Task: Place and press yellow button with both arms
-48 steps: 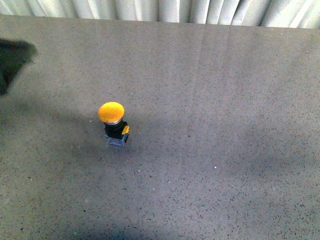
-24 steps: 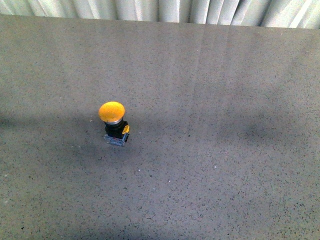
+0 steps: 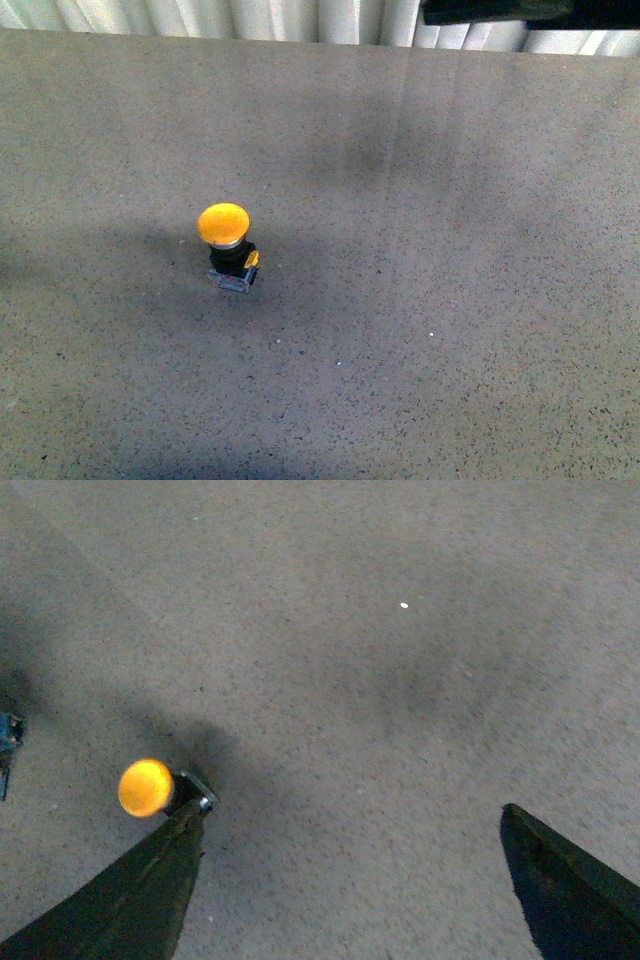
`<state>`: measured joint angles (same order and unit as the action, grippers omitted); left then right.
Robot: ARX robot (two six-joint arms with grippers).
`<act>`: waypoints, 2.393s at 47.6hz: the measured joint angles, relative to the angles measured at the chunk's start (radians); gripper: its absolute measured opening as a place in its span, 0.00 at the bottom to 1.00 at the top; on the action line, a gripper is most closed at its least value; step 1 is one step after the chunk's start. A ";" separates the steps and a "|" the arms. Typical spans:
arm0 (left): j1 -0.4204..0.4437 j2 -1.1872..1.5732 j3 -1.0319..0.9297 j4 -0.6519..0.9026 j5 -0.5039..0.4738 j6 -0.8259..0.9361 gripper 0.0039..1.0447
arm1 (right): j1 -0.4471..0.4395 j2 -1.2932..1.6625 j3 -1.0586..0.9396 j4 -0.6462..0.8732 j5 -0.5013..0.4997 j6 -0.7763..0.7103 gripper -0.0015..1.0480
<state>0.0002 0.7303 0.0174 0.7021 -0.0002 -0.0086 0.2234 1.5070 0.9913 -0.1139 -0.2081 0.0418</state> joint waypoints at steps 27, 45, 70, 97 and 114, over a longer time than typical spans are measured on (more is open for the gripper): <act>0.000 -0.362 -0.005 -0.334 0.000 0.000 0.01 | 0.241 0.458 0.468 -0.216 -0.035 -0.002 0.01; 0.000 -0.510 -0.005 -0.480 0.000 0.000 0.01 | 0.277 0.470 0.358 -0.216 -0.092 0.047 0.01; 0.001 -0.713 -0.005 -0.703 -0.001 0.000 0.01 | 0.294 0.522 0.359 -0.224 -0.073 0.050 0.01; 0.000 -0.714 -0.005 -0.702 0.000 0.000 0.01 | 0.277 0.578 0.409 -0.248 -0.076 0.094 0.01; 0.000 -0.714 -0.005 -0.702 0.000 0.000 0.01 | 0.259 0.568 0.370 -0.132 -0.122 0.146 0.01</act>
<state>0.0006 0.0166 0.0124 -0.0002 -0.0006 -0.0082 0.4828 2.0747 1.3613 -0.2459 -0.3302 0.1883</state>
